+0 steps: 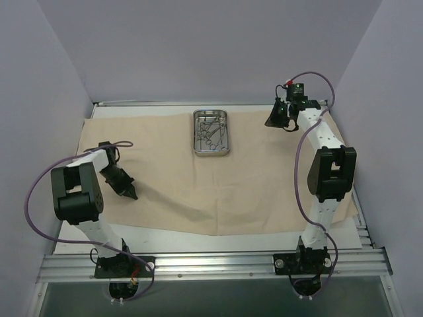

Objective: Open and lay out the surgical kit
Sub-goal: Smooth out the surgical kit at the center of the board.

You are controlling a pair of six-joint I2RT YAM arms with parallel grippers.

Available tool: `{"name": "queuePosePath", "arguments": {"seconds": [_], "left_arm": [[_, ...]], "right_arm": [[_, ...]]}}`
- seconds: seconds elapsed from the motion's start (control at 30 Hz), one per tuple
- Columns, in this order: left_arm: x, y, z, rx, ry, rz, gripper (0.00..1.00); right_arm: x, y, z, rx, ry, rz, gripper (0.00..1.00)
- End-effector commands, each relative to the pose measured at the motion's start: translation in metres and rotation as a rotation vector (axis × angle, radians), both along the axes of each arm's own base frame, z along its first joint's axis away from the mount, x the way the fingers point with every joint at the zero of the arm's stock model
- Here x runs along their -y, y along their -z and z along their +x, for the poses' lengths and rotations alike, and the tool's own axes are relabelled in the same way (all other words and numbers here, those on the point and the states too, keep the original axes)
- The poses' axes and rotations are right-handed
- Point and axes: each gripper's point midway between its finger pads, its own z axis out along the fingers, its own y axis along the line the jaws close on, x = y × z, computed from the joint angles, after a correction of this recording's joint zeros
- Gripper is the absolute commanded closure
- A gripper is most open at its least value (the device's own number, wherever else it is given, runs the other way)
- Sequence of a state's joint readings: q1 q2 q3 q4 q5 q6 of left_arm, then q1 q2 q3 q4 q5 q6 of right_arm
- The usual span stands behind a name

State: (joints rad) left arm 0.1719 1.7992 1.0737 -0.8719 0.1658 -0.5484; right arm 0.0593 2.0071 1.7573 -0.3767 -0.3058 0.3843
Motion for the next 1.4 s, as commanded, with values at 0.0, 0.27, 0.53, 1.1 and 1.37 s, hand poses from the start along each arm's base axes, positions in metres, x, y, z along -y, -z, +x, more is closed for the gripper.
{"name": "queuePosePath", "arguments": {"seconds": [0.0, 0.27, 0.53, 1.1, 1.37], "left_arm": [[0.000, 0.013, -0.044, -0.171, -0.017, 0.071, 0.98], [0.018, -0.021, -0.081, -0.151, -0.092, 0.015, 0.98], [-0.007, -0.086, -0.046, 0.126, -0.065, 0.083, 0.98], [0.016, -0.032, 0.124, 0.237, 0.033, -0.137, 0.98], [0.006, 0.015, 0.146, 0.089, 0.099, -0.140, 0.98]], "right_arm": [[-0.005, -0.009, -0.003, 0.023, -0.019, 0.028, 0.97], [-0.017, 0.002, -0.009, 0.002, -0.036, 0.053, 0.96], [-0.024, 0.017, -0.019, -0.049, -0.053, 0.058, 0.96], [0.044, 0.087, -0.091, -0.285, 0.104, -0.137, 1.00], [0.036, 0.135, -0.136, -0.434, 0.155, -0.054, 1.00]]}}
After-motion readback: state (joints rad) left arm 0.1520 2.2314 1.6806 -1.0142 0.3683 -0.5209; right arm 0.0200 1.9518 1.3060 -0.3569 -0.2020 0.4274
